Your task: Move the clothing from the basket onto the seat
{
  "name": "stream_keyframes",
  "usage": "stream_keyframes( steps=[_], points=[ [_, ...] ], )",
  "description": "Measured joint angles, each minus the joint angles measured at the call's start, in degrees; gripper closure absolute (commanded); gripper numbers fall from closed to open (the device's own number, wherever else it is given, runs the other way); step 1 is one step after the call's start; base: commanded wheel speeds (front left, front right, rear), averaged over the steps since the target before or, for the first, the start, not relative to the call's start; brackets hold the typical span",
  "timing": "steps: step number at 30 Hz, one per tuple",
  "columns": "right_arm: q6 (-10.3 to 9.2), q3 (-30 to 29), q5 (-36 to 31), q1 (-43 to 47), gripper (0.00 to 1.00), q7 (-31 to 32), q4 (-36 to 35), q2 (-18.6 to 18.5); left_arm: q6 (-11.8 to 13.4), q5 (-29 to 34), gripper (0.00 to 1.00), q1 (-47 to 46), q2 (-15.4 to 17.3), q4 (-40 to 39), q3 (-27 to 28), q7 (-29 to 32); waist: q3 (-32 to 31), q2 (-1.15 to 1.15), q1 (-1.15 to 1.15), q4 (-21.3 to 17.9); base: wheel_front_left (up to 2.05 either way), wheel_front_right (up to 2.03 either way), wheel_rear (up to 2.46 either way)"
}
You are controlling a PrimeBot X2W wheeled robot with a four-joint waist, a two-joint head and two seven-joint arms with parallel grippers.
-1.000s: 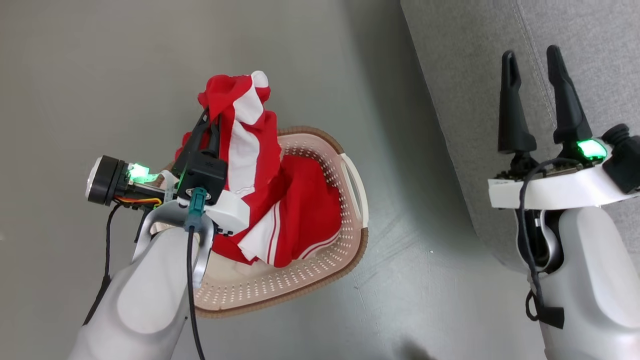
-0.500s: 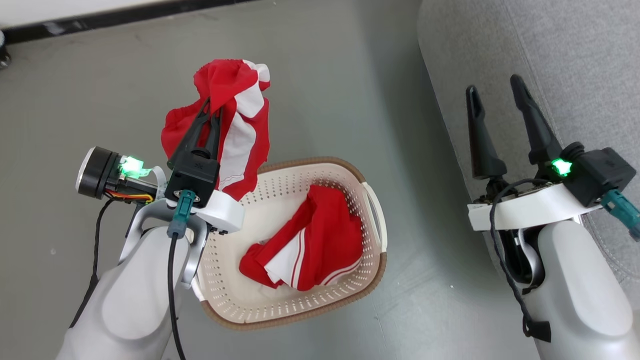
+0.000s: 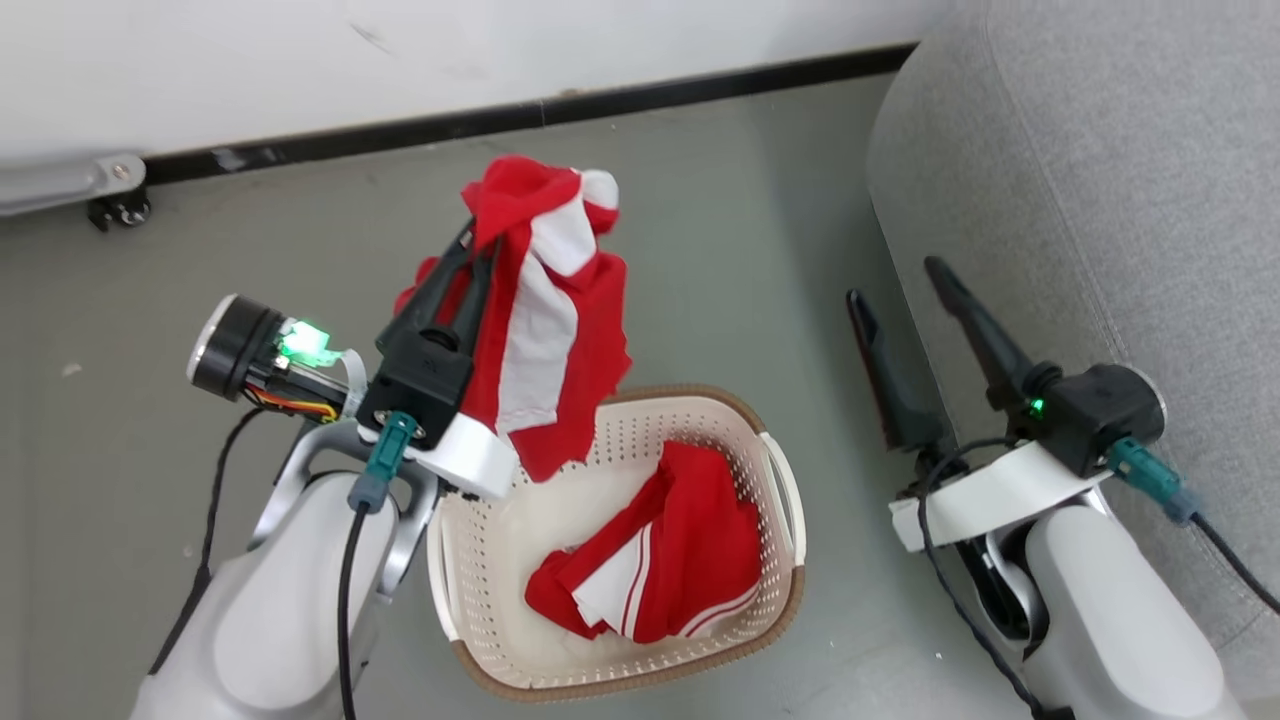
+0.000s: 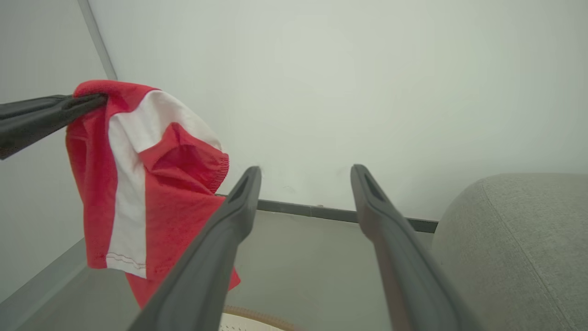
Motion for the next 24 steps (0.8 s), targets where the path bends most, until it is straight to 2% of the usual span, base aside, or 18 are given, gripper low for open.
stream_keyframes(
  steps=[16, 24],
  points=[
    [0.0, 10.9, 6.2, 3.8, 0.0, 2.7, 1.5, -5.7, -7.3, -1.5, 1.0, 1.4, -0.3, -8.4, -4.9, -0.2, -8.4, 0.0, 0.0, 2.7, 0.0, 0.0, 0.0],
    [0.0, 17.5, 11.7, 4.7, 0.0, 5.1, -0.1, -9.4, -9.6, -2.0, 1.0, 1.4, 0.3, -9.9, -5.7, -0.2, -11.6, 0.0, 0.0, 3.5, 0.0, 0.0, 0.0]
  ],
)
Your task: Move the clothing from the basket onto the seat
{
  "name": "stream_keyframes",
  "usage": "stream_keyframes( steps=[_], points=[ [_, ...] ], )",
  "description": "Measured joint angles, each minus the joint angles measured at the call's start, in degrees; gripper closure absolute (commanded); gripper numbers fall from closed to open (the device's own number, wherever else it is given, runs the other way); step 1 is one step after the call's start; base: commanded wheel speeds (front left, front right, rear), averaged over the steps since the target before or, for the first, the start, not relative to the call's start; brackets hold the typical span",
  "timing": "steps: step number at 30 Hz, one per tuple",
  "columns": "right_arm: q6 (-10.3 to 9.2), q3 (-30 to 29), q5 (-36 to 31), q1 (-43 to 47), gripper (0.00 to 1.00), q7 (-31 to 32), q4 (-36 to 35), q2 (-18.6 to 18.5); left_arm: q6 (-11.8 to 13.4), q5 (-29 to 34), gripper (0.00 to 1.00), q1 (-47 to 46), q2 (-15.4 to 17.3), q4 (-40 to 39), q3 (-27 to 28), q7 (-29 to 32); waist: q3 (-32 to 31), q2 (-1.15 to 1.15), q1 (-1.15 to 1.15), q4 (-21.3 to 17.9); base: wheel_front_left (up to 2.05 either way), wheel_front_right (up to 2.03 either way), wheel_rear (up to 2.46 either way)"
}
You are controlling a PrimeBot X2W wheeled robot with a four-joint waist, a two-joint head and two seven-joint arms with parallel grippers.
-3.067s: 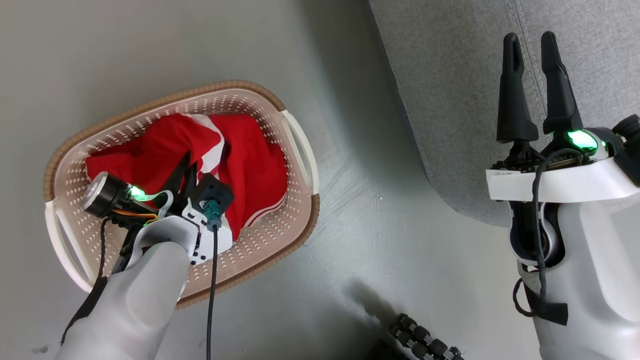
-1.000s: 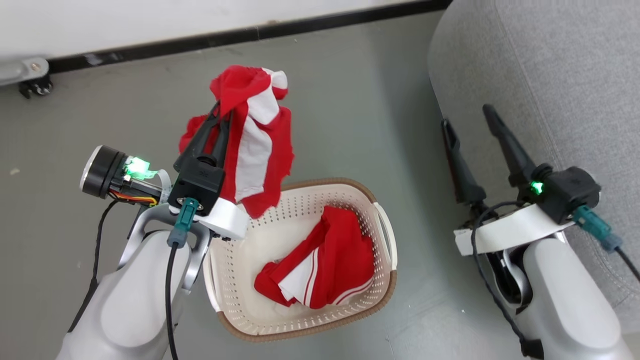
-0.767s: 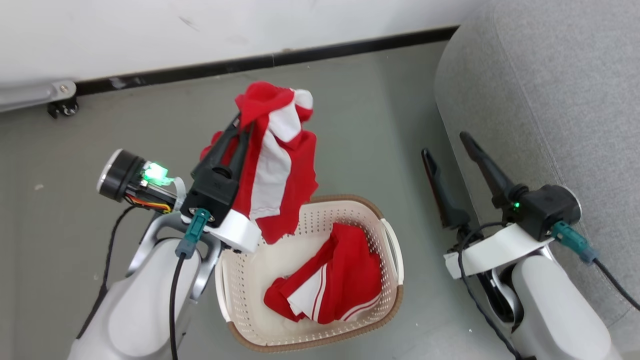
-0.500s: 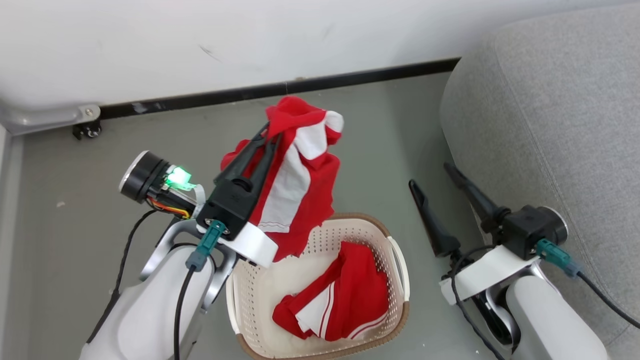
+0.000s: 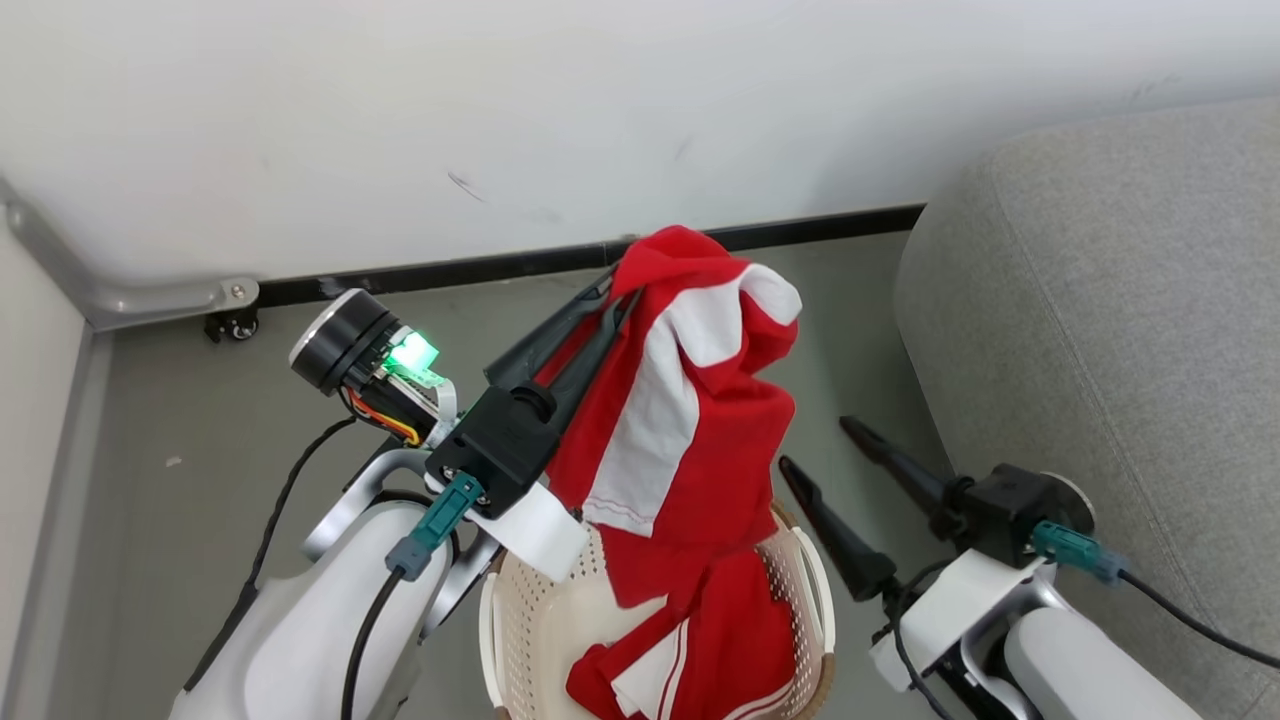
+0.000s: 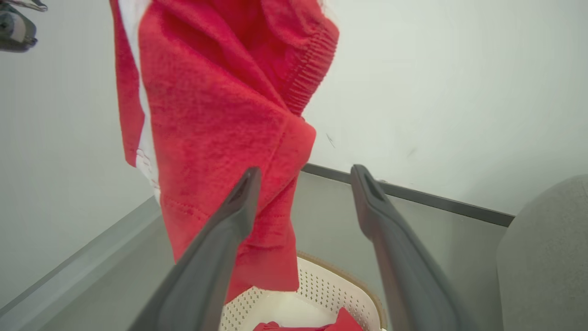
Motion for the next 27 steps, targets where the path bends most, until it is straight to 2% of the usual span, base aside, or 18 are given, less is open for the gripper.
stream_keyframes(
  steps=[9, 15, 27],
  points=[
    [0.0, 5.6, 8.0, 0.1, 0.0, 2.6, -3.6, -4.5, -2.0, -0.9, 1.0, 0.0, 0.1, -1.3, -1.5, 0.0, -2.7, 0.0, 0.0, 0.9, 0.0, 0.0, 0.0],
    [0.0, 8.6, 12.4, -0.4, 0.0, 4.4, -5.9, -8.5, -2.6, -1.4, 1.0, 0.0, 0.2, -2.1, -2.0, 0.0, -3.8, 0.0, 0.0, 1.4, 0.0, 0.0, 0.0],
    [0.0, 15.4, 22.3, -4.1, 0.0, 8.2, -9.9, -13.3, -3.5, -1.4, 1.0, -0.2, -0.2, -4.6, -4.1, 1.0, -4.5, 0.0, 0.0, 2.9, 0.0, 0.0, 0.0]
  ],
)
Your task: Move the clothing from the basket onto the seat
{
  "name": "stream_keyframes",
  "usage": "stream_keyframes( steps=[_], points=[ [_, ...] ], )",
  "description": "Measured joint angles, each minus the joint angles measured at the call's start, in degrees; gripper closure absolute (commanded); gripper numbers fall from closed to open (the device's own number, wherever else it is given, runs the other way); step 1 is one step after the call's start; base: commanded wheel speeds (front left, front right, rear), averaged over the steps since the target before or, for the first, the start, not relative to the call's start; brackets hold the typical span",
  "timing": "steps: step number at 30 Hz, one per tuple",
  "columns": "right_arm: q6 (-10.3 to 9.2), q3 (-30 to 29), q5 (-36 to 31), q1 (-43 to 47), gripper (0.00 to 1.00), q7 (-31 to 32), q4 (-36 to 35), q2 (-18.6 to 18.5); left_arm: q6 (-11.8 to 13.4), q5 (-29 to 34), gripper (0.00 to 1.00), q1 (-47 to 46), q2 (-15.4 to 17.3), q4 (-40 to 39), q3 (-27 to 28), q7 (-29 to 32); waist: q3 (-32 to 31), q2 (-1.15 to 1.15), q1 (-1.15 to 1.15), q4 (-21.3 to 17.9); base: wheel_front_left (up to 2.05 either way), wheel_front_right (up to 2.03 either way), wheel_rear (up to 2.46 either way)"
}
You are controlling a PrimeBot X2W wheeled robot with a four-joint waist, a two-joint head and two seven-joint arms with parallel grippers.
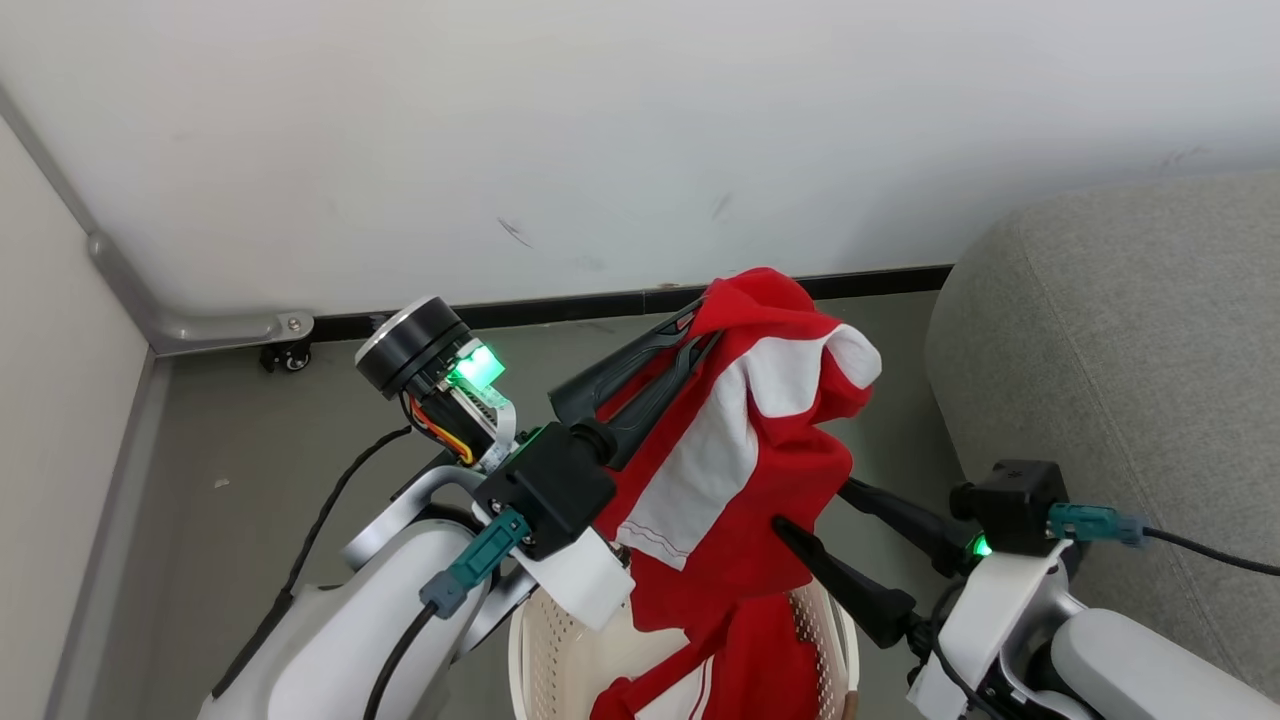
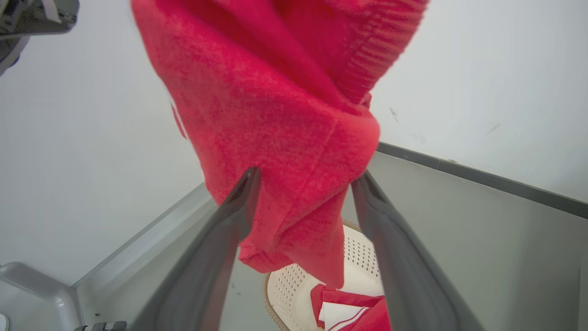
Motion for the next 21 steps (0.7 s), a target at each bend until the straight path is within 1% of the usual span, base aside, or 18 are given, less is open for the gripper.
stream_keyframes(
  steps=[5, 13, 21],
  points=[
    [0.0, 3.8, 2.7, -2.1, 0.0, 1.8, -0.9, -1.7, -0.5, -0.3, 1.0, -0.8, -0.1, -0.8, -0.8, 0.5, 0.1, 0.0, 0.0, 0.8, 0.0, 0.0, 0.0],
    [0.0, 7.8, 5.6, -6.2, 0.0, 3.3, -2.5, -4.5, -0.5, -0.4, 1.0, -2.3, -0.5, -1.6, -1.4, 1.0, 0.4, 0.0, 0.0, 2.1, 0.0, 0.0, 0.0],
    [0.0, 12.8, 7.2, -10.7, 0.0, 3.9, -3.0, -5.1, -0.9, -0.6, 1.0, -3.2, -1.1, -2.0, -2.4, 1.6, 0.9, 0.0, 0.0, 3.4, 0.0, 0.0, 0.0]
  ],
)
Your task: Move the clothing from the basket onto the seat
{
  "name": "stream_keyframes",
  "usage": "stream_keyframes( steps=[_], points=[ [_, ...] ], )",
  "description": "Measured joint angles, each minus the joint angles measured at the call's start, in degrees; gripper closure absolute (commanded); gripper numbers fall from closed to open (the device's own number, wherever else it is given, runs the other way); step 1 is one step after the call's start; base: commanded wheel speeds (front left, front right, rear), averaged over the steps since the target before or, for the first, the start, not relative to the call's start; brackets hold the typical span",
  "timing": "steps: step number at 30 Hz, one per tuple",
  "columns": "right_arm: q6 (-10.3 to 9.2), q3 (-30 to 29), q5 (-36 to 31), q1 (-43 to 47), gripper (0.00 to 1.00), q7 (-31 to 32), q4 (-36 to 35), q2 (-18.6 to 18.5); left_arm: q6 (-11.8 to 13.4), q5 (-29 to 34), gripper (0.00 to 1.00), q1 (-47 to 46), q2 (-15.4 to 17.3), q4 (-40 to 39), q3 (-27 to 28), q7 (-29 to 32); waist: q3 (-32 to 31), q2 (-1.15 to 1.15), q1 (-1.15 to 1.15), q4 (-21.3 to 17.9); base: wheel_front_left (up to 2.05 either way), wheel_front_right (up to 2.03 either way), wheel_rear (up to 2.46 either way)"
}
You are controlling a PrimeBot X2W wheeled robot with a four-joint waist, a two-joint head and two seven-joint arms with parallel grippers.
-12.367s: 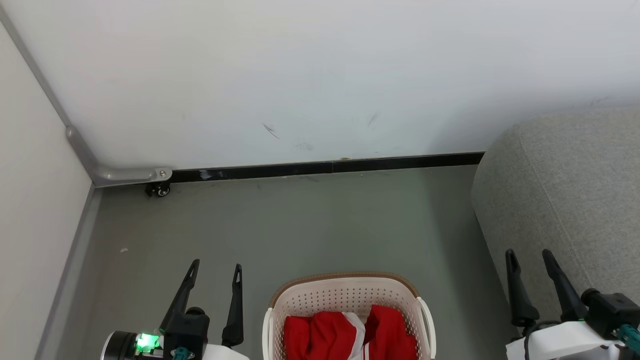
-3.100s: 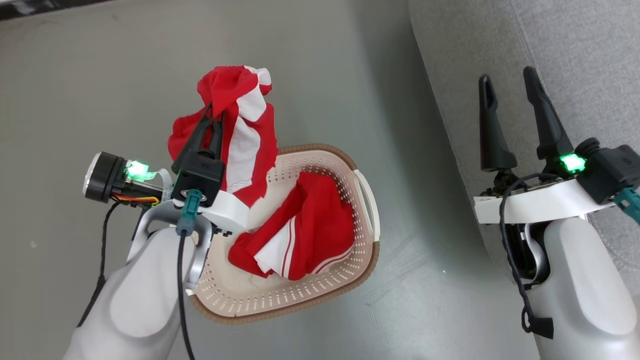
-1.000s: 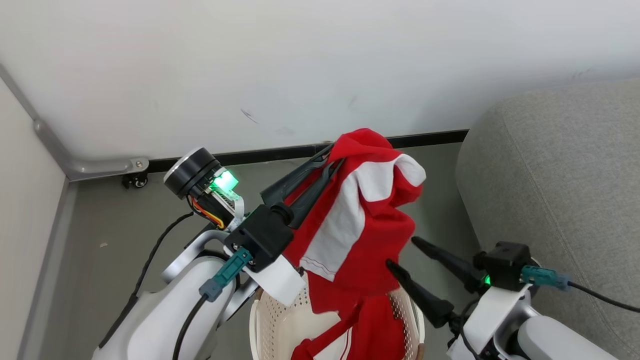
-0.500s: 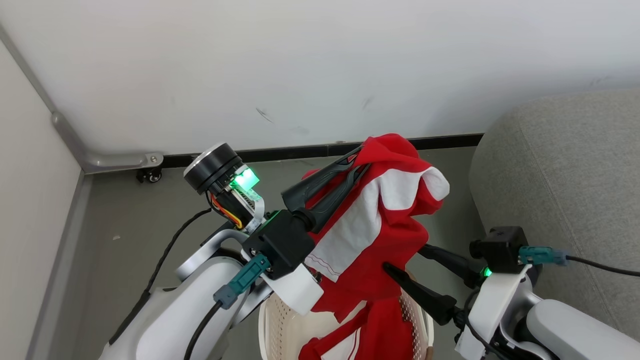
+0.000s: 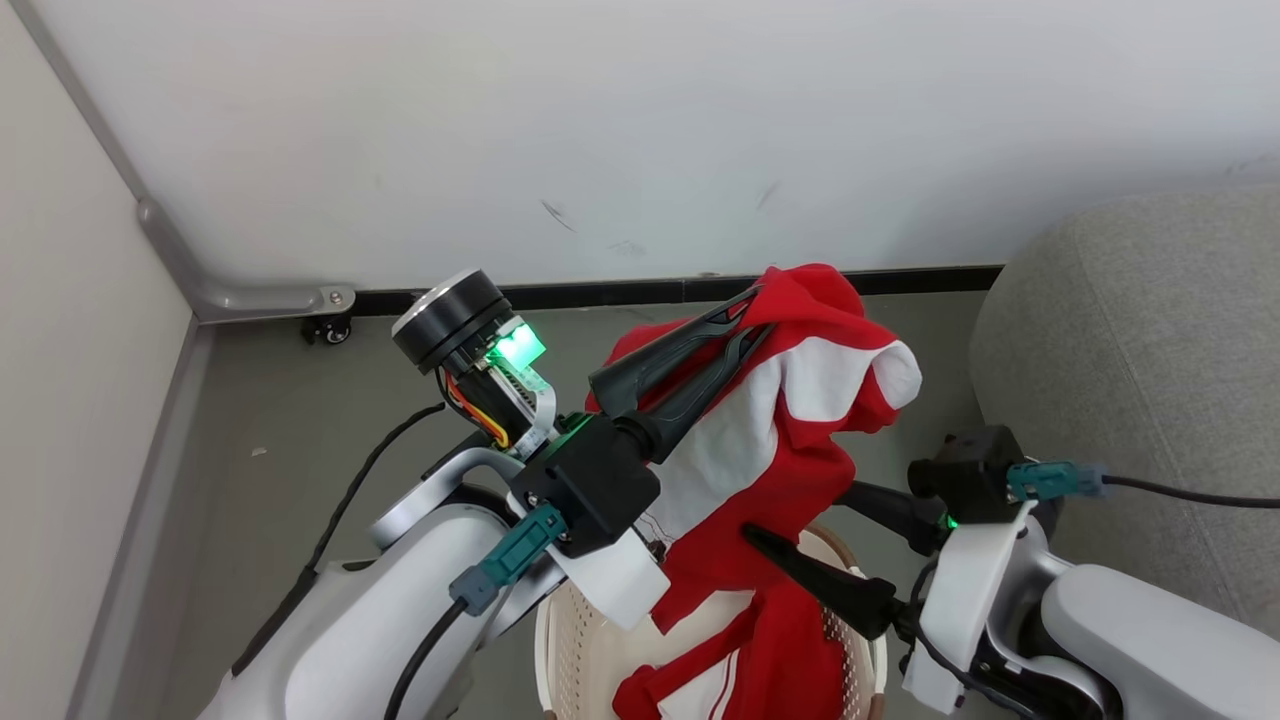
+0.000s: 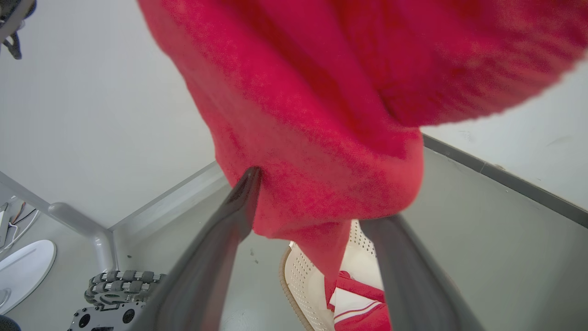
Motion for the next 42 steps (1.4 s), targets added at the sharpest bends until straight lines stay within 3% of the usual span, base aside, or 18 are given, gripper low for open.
stream_keyframes(
  steps=[2, 3, 4, 5, 6, 8, 16, 24, 38, 42],
  points=[
    [0.0, 1.0, -0.1, -1.3, 0.0, -0.4, 0.0, 0.2, 0.0, -0.5, 1.0, 0.0, -0.2, 0.0, -0.1, 0.4, 0.1, 0.0, 0.0, 0.2, 0.0, 0.0, 0.0],
    [0.0, 1.6, -0.2, -1.9, 0.05, -0.9, 0.0, 0.3, 0.0, -0.8, 1.0, 0.0, -0.2, 0.0, -0.1, 0.4, 0.2, 0.0, 0.0, 0.3, 0.0, 0.0, 0.0],
    [0.0, 2.1, -0.4, -2.3, 0.38, -1.4, -0.1, 0.5, 0.0, -0.9, 1.0, 0.0, -0.2, 0.1, -0.1, 0.4, 0.2, 0.0, 0.0, 0.3, 0.0, 0.0, 0.0],
    [0.0, 2.8, -0.8, -2.8, 0.57, -2.1, -0.1, 0.6, 0.0, -1.0, 1.0, 0.0, -0.2, 0.1, -0.1, 0.5, 0.3, 0.0, 0.0, 0.4, 0.0, 0.0, 0.0],
    [0.0, 3.4, -1.3, -3.2, 0.66, -2.8, -0.3, 0.7, 0.0, -1.0, 1.0, 0.0, -0.2, 0.2, -0.1, 0.5, 0.3, 0.0, 0.0, 0.4, 0.0, 0.0, 0.0],
    [0.0, 4.5, -2.3, -3.9, 1.0, -4.4, -0.5, 0.9, 0.0, -1.3, 1.0, 0.0, -0.1, 0.4, 0.0, 0.9, 0.5, 0.0, 0.0, 0.5, 0.0, 0.0, 0.0],
    [0.0, 7.9, -3.7, -5.4, 1.0, -10.4, -0.8, 0.8, 0.1, -2.4, 1.0, 0.1, 0.9, 2.6, 1.7, 1.4, 0.8, 0.0, 0.0, -0.2, 0.0, 0.0, 0.0],
    [0.0, 7.5, -3.5, -5.2, 1.0, -16.0, -0.4, -0.8, 1.1, -3.5, 1.0, 2.4, 1.6, 5.7, 2.9, 1.5, 0.5, 0.0, 0.0, -1.5, 0.0, 0.0, 0.0],
    [0.0, -2.7, -1.8, -0.2, 1.0, -17.0, 0.1, -2.8, 1.6, -7.5, 1.0, 7.6, 1.2, 9.5, 4.1, 1.4, -0.9, 0.0, 0.0, -4.4, 0.0, 0.0, 0.0],
    [0.0, -8.0, -1.5, 1.0, 1.0, -17.0, -0.3, -2.5, 1.9, -9.8, 1.0, 8.8, 0.2, 9.9, 4.6, 1.4, -1.2, 0.0, 0.0, -5.3, 0.0, 0.0, 0.0]
  ],
)
